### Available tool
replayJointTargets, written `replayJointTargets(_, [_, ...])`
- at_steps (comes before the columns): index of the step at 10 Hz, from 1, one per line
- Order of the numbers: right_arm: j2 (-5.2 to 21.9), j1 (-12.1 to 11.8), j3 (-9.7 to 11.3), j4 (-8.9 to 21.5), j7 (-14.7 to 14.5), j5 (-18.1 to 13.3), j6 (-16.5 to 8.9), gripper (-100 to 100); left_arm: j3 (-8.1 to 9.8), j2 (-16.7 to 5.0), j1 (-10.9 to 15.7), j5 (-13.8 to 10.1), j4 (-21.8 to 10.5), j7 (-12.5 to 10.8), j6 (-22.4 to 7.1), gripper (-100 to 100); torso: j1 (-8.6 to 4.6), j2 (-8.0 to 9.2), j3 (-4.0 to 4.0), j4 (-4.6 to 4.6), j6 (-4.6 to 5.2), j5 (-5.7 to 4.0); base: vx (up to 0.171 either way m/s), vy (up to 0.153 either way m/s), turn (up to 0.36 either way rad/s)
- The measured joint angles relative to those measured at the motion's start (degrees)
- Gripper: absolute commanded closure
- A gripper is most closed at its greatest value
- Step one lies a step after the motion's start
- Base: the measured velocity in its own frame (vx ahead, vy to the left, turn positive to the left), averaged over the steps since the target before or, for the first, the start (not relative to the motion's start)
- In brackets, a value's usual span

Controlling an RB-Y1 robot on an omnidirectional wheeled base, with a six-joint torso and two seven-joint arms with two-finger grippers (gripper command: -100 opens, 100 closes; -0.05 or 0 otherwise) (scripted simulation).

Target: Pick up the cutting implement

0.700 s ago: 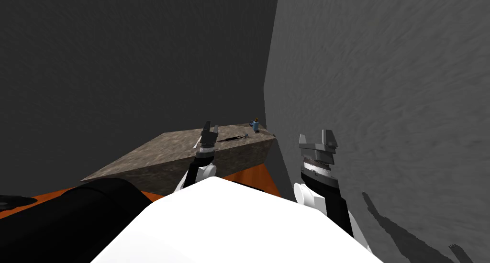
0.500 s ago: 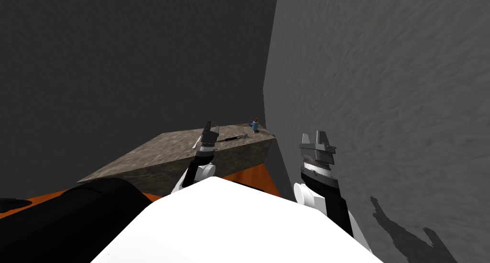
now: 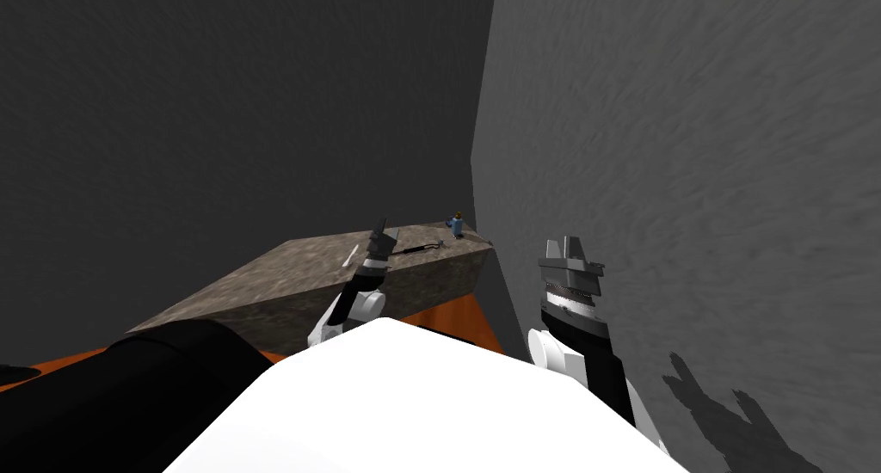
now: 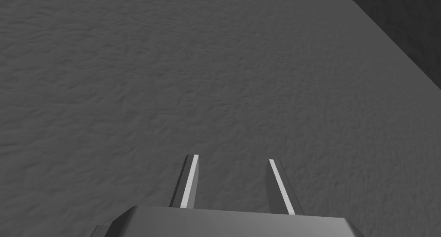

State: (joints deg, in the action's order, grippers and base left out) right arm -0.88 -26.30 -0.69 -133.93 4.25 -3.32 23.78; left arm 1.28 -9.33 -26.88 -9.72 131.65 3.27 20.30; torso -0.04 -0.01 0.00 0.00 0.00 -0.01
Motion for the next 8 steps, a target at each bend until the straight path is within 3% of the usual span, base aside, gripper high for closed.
replayJointTargets(8, [0.0, 0.0, 0.0, 0.0, 0.0, 0.0, 0.0, 0, 2.24, -6.2, 4.1, -3.8, -1.3, -6.6, -11.2, -100, -0.02, -0.01, 0.00, 0.00, 0.00, 0.00, 0.000, -0.018, -0.025])
